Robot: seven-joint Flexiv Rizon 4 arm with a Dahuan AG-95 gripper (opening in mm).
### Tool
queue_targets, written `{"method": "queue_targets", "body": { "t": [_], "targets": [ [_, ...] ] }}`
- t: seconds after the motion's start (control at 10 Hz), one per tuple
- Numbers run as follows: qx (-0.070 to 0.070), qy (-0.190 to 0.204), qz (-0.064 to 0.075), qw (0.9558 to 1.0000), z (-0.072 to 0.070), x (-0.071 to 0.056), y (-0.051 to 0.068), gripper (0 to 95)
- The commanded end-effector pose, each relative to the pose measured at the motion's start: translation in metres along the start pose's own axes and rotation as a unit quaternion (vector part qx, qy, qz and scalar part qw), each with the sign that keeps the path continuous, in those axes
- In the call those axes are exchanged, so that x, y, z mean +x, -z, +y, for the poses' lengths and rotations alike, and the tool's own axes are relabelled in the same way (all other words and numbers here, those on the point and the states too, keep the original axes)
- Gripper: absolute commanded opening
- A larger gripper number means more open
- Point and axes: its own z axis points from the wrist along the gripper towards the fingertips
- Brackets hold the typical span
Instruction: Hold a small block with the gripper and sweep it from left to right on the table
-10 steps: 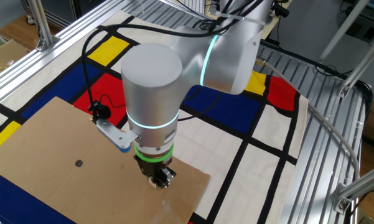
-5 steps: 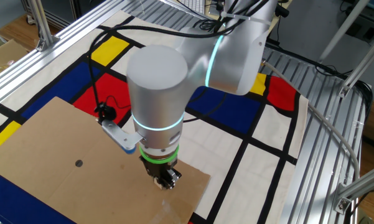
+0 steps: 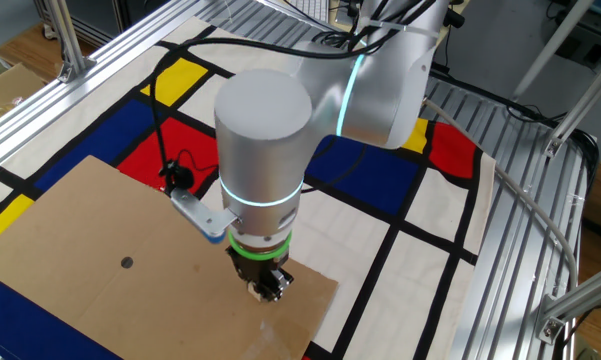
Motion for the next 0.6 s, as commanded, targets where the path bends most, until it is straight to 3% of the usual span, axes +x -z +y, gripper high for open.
{"method": "queue_targets", "body": {
  "t": [0.1, 0.2, 0.4, 0.5, 0.6],
  "targets": [
    [0.005, -0.003, 0.000, 1.0000, -0.0003, -0.0024, -0.0009, 0.0],
    [0.004, -0.005, 0.004, 1.0000, -0.0004, -0.0023, 0.0000, 0.0],
    [0.007, -0.004, -0.001, 1.0000, -0.0003, -0.0028, 0.0004, 0.0],
    [0.008, -0.005, 0.001, 1.0000, -0.0003, -0.0028, -0.0001, 19.0],
    [0.006, -0.007, 0.000, 1.0000, -0.0002, -0.0029, -0.0008, 19.0]
  ]
}}
